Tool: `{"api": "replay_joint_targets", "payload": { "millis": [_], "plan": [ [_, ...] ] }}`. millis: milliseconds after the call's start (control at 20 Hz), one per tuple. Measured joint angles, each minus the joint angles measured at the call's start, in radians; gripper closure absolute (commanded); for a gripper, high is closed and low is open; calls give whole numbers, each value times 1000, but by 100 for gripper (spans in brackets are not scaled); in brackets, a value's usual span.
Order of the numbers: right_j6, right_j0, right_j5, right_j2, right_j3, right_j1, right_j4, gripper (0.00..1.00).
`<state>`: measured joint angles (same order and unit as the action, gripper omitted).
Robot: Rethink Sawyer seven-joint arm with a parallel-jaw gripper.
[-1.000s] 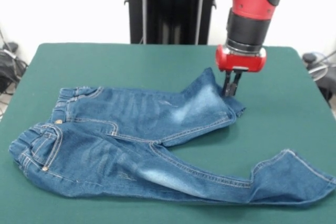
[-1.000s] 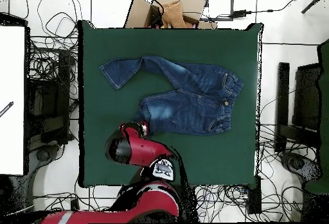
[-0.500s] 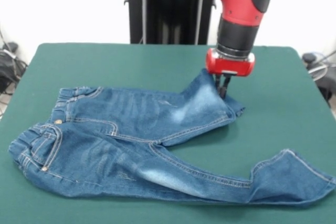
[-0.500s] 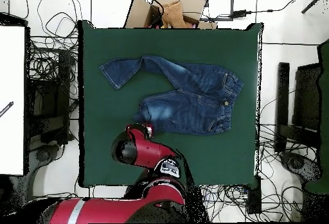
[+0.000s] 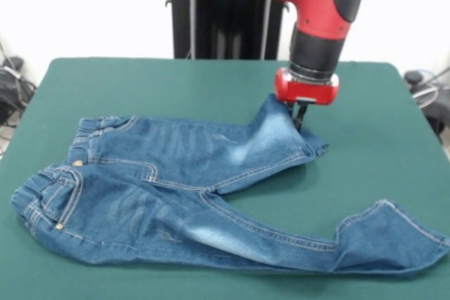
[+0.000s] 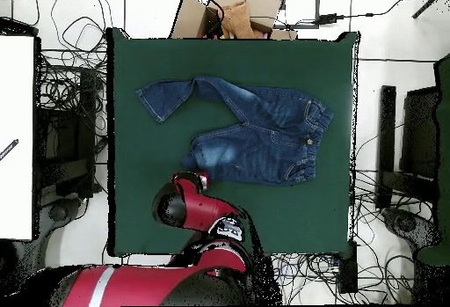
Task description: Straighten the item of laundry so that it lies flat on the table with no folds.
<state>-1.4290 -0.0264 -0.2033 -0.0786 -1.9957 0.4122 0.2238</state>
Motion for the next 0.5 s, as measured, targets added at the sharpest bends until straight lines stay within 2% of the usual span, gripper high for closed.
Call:
{"api": "replay_joint_targets", "payload": {
  "millis": [500],
  "plan": [
    [0, -58, 0, -30, 2, -10, 96, 100]
  ]
}}
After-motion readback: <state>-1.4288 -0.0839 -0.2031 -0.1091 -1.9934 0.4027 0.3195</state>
